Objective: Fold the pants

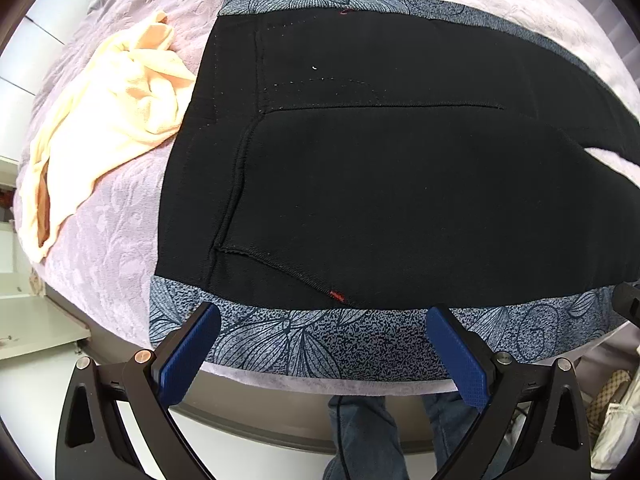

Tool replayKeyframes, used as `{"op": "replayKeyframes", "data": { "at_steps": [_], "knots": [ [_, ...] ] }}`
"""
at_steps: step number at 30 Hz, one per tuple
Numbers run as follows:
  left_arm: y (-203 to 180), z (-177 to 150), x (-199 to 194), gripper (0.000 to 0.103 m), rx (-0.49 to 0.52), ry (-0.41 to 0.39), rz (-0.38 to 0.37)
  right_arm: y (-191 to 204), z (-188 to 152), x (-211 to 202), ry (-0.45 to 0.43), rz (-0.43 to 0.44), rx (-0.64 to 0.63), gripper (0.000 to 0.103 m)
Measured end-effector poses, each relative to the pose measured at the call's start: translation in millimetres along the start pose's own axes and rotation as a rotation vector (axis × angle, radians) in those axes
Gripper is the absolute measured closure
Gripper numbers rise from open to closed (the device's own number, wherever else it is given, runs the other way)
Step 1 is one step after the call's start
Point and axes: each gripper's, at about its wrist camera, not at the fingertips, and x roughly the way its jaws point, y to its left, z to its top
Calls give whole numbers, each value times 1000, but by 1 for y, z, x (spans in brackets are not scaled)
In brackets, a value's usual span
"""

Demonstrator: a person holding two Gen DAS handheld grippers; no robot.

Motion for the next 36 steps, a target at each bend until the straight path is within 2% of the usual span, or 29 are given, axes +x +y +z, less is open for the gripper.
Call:
{"op": "replayKeyframes", "data": {
  "at_steps": [3,4,5,6,7,8,9,13,16,20,26,29,32,34,36],
  "knots": [
    [15,-2,5,0,-46,-18,-105,-11,-1,-1,-4,134,39,0],
    [22,-4,7,0,-62,-16,-164,-14,-2,-1,-9,203,56,0],
    [27,-5,8,0,-68,-16,-194,-23,-6,-1,-14,307,82,4],
    [34,-8,9,0,-78,-21,-233,-29,-10,0,-9,373,102,10],
    [38,-10,9,0,-84,-23,-257,-38,-15,4,10,441,128,29],
    [44,-13,10,0,-88,-23,-285,-46,-21,11,38,499,155,43],
    [49,-15,12,0,-95,-20,-306,-57,-29,21,76,552,194,44],
    [58,-24,24,0,-121,-4,-315,-81,-51,44,113,583,274,44],
    [60,-30,23,0,-139,34,-344,-87,-53,61,109,645,340,44],
    [66,-41,22,0,-148,43,-369,-76,-45,65,92,728,333,42],
    [76,-58,23,0,-189,47,-411,-58,-49,77,149,702,299,42],
    [74,-60,28,0,-207,49,-436,-54,-42,81,110,751,330,42],
    [72,-65,26,0,-227,49,-493,-43,-26,89,98,802,353,42],
    [74,-72,21,0,-255,42,-569,-32,-16,87,107,851,354,42],
    [71,-77,22,0,-290,59,-672,-24,-7,68,58,912,326,42]
  ]
}}
